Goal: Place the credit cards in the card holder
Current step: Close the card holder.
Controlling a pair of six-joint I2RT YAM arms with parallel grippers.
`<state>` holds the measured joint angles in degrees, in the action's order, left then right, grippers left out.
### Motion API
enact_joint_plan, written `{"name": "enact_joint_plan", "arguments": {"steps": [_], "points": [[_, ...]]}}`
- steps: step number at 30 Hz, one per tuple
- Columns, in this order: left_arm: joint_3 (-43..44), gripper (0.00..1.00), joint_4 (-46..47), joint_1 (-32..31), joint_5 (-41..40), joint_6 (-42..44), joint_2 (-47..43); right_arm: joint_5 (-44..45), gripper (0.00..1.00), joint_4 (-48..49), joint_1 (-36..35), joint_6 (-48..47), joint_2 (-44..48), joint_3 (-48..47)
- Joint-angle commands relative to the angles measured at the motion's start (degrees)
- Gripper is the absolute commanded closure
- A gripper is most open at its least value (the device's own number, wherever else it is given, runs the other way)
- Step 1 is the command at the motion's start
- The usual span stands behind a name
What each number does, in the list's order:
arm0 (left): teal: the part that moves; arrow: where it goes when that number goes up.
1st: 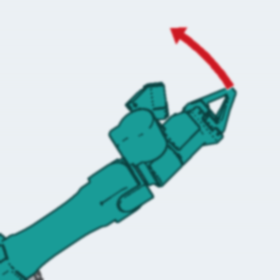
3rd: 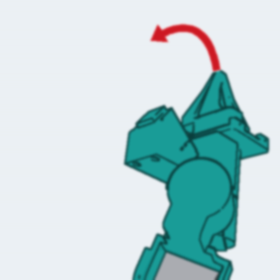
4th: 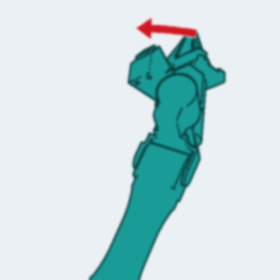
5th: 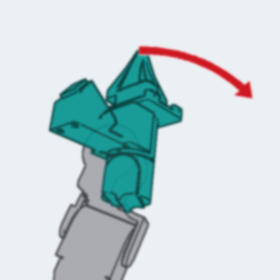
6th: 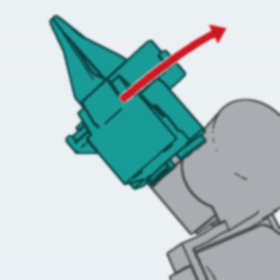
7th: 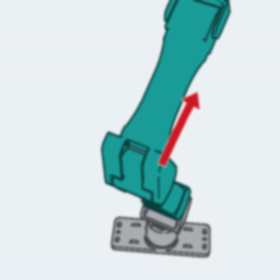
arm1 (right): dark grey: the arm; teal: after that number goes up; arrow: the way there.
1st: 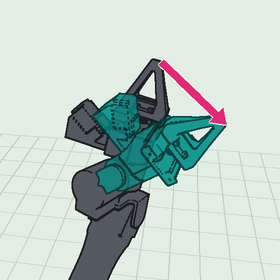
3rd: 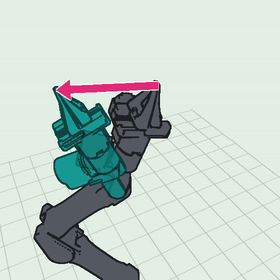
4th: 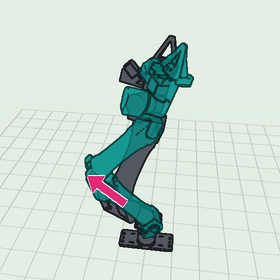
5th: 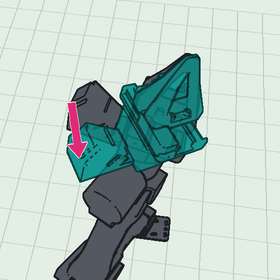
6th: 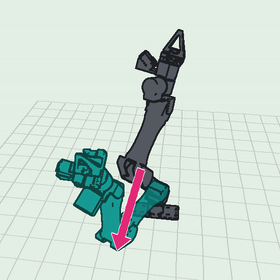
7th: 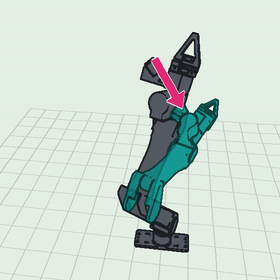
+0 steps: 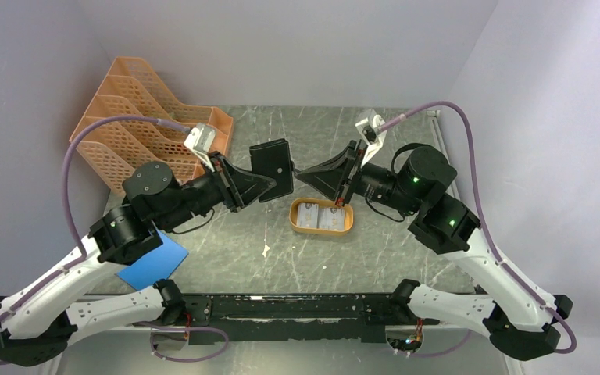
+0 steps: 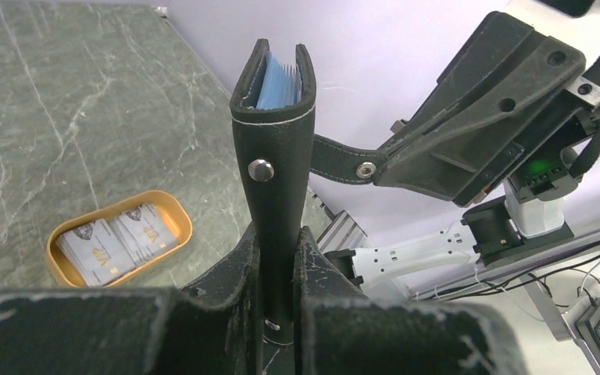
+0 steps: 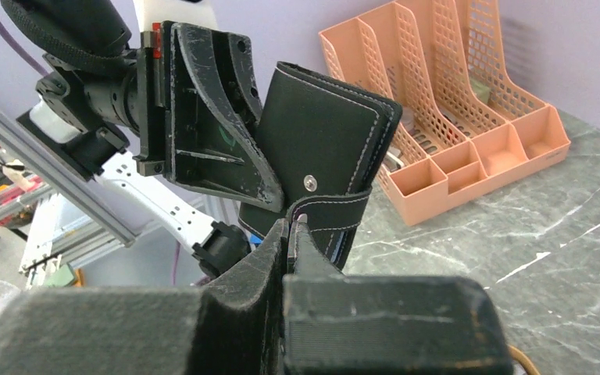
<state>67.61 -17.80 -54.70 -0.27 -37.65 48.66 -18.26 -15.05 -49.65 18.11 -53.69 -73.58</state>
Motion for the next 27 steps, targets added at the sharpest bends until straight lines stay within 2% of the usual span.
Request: {"name": "enact_joint_plan", "arguments": {"steps": [1, 27], "points": [[1.82, 0.95, 0.50, -0.01, -2.90, -1.25, 0.63, -2.17, 1.00, -0.24, -0.08, -2.83, -0.13, 0.20], [3.06, 0.95, 1.94, 0.03, -0.25, 1.67, 3.22, 3.46, 1.00, 2.02, -0.10, 0.62, -3.61, 0.98]]}}
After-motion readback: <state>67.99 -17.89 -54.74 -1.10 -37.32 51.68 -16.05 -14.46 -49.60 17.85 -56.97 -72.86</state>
